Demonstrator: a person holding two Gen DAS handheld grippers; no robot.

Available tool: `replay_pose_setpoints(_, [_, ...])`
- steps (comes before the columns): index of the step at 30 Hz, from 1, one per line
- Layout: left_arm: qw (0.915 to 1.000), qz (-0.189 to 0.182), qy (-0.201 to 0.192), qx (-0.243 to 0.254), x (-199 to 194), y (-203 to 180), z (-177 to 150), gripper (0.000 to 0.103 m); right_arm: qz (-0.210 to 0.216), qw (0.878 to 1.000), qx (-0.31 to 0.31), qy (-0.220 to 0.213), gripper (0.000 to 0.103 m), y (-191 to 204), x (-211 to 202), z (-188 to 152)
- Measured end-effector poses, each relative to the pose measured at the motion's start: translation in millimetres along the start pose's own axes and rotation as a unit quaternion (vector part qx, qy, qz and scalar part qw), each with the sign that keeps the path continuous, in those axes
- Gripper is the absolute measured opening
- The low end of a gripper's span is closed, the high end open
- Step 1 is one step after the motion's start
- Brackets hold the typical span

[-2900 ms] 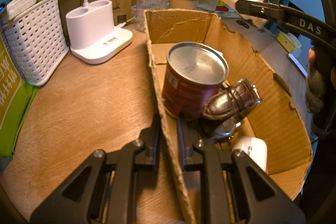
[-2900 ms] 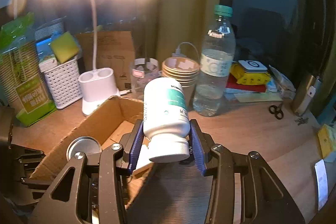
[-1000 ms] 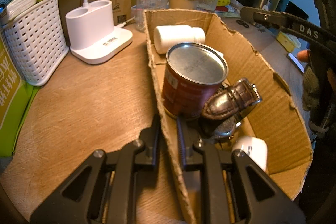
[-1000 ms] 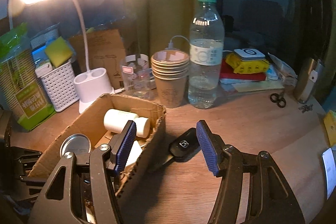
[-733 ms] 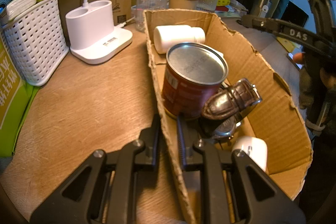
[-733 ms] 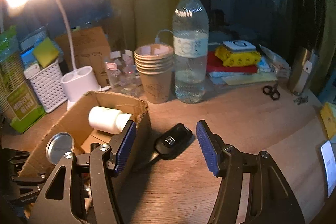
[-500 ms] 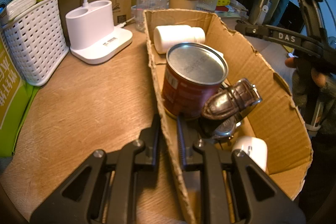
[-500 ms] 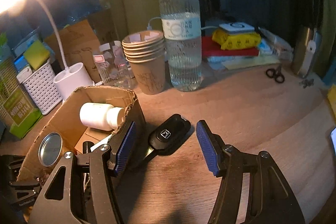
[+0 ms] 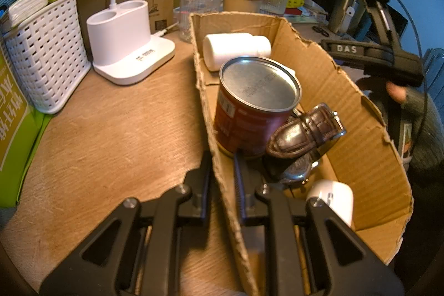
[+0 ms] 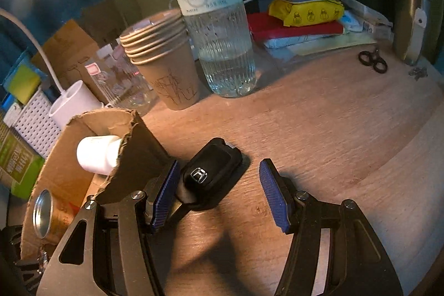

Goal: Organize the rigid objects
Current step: 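Move the right gripper to the black car key and grasp it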

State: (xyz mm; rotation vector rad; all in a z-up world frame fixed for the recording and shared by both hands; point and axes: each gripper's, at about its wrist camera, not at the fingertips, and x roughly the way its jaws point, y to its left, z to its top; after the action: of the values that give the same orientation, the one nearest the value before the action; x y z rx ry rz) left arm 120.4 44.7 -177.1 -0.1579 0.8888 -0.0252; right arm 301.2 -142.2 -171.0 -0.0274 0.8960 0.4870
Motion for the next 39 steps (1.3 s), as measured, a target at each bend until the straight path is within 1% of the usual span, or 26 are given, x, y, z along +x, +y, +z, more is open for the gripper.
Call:
replay_pose_setpoints(6, [1.0, 0.0, 0.0, 0.0, 0, 0, 0, 0.017, 0.012, 1.0, -0.007, 0.017, 0.063, 1, 16, 4])
replay_pose_setpoints(14, [1.0, 0.001, 0.0, 0.0, 0, 0, 0, 0.017, 0.005, 1.0, -0.016, 0.015, 0.063, 5, 17, 5])
replay_pose_setpoints(15, [1.0, 0.001, 0.0, 0.0, 0, 0, 0, 0.017, 0.0, 1.0, -0.02, 0.015, 0.063, 5, 18, 4])
replay_pose_setpoints(18, [1.0, 0.0, 0.0, 0.0, 0, 0, 0, 0.017, -0.057, 0.997, -0.047, 0.02, 0.063, 13, 21, 1])
replay_pose_setpoints(19, [1.0, 0.0, 0.0, 0.0, 0, 0, 0, 0.017, -0.07, 0.996, -0.056, 0.021, 0.063, 15, 21, -1])
replay_pose_setpoints(23, [1.0, 0.0, 0.0, 0.0, 0, 0, 0, 0.017, -0.073, 0.996, -0.045, 0.018, 0.063, 9, 16, -6])
replay_pose_setpoints(28, [1.0, 0.0, 0.0, 0.0, 0, 0, 0, 0.017, -0.088, 0.995, -0.036, 0.015, 0.063, 3, 11, -10])
replay_pose_setpoints(35, [1.0, 0.001, 0.0, 0.0, 0, 0, 0, 0.017, -0.106, 0.993, -0.037, 0.019, 0.063, 6, 4, -18])
replay_pose_setpoints(38, [1.0, 0.0, 0.0, 0.0, 0, 0, 0, 0.017, -0.104, 0.993, -0.044, 0.02, 0.063, 10, 4, -20])
replay_pose_setpoints(39, [1.0, 0.0, 0.0, 0.0, 0, 0, 0, 0.017, -0.101, 0.994, -0.045, 0.02, 0.061, 10, 4, -21])
